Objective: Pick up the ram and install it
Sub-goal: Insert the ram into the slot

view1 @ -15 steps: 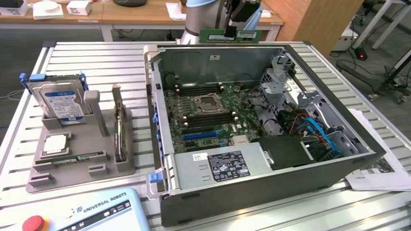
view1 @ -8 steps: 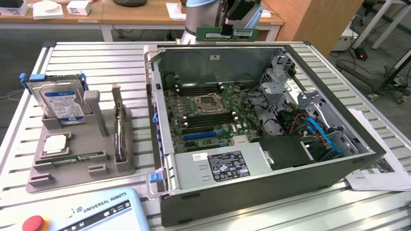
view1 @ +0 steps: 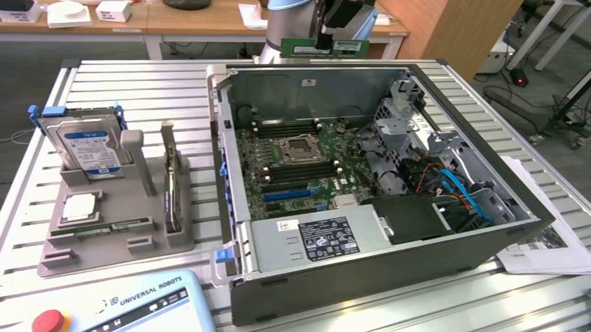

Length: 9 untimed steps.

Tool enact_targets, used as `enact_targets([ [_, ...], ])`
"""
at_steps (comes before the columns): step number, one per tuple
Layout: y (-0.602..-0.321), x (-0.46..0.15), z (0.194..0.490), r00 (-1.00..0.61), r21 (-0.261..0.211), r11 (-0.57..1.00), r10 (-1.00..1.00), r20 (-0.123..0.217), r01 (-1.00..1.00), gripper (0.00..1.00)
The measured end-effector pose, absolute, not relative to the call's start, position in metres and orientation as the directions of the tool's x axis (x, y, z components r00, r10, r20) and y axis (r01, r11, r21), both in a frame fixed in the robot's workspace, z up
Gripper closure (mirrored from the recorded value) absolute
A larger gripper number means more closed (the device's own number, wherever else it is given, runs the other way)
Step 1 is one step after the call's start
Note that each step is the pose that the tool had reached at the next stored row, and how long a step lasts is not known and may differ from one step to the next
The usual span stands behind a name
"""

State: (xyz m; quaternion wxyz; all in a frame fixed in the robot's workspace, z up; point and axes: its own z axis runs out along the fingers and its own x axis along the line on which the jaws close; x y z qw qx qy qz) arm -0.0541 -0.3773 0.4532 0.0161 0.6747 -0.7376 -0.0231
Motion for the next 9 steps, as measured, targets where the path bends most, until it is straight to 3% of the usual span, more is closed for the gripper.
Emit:
enact_targets([
  [9,-0.3768,-0.0541,0.4531,-0.089,0.056,0.088,-0.996,-0.007,-0.995,0.87],
])
